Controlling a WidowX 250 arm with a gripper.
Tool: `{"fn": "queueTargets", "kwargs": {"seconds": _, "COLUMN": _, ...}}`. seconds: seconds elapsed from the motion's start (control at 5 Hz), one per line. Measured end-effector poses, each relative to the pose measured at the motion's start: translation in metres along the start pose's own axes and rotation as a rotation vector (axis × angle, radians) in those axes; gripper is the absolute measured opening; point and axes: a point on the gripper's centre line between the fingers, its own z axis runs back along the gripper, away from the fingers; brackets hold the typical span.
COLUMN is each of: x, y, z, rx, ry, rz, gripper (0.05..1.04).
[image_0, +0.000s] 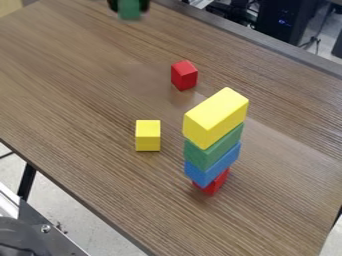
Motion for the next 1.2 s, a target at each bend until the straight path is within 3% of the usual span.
{"fn": "queueTargets", "kwargs": {"seconds": 0.2, "x": -0.010, "y": -0.004, "z": -0.011, "rx": 0.033, "ry": 0.148, "rz": -0.021, "gripper": 0.580}}
{"fn": "queueTargets", "kwargs": {"seconds": 0.4, "x": -0.020, "y": 0.002, "z": -0.016, "rx": 0.112, "ry": 0.218, "rz": 0.052, "gripper": 0.580}}
{"fn": "queueTargets", "kwargs": {"seconds": 0.6, "x": -0.029, "y": 0.000, "z": -0.021, "rx": 0.114, "ry": 0.254, "rz": 0.063, "gripper": 0.580}}
{"fn": "queueTargets", "kwargs": {"seconds": 0.8, "x": -0.044, "y": 0.001, "z": -0.038, "rx": 0.071, "ry": 0.264, "rz": -0.006, "gripper": 0.580}}
{"fn": "queueTargets", "kwargs": {"seconds": 1.2, "x": -0.046, "y": 0.000, "z": -0.037, "rx": -0.040, "ry": 0.272, "rz": 0.000, "gripper": 0.580}}
